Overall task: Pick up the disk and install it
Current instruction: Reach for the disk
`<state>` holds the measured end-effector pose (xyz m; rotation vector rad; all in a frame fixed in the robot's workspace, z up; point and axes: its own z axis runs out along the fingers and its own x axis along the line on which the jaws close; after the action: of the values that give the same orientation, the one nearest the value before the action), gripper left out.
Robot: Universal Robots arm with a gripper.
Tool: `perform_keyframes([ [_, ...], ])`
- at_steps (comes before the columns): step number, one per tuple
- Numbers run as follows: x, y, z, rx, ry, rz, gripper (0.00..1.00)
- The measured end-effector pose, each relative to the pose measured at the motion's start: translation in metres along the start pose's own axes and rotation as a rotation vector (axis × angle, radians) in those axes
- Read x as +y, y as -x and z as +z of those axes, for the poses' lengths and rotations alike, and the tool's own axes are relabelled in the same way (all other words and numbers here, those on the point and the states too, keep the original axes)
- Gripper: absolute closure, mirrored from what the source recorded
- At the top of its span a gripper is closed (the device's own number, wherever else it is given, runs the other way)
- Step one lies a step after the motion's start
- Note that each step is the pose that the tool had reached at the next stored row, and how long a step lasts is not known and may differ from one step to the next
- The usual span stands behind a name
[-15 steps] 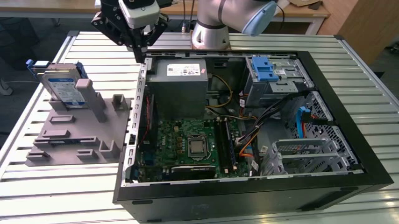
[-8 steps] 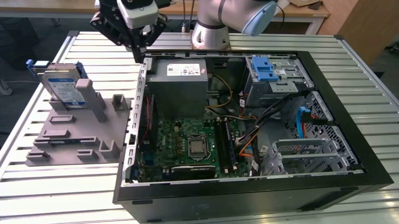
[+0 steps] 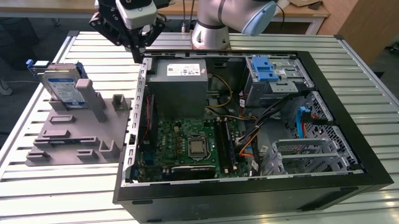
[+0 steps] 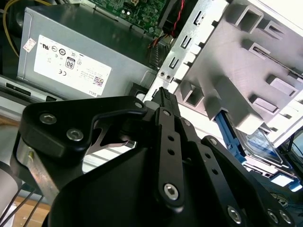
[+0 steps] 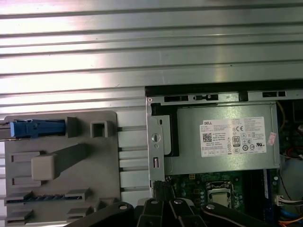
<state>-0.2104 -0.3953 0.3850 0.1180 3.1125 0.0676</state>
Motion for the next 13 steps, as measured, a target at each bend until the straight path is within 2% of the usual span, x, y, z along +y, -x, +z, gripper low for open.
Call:
perform_keyframes([
  [13, -0.0002, -0.0026, 0.0008, 0.0, 0.0, 0.0, 0.89],
])
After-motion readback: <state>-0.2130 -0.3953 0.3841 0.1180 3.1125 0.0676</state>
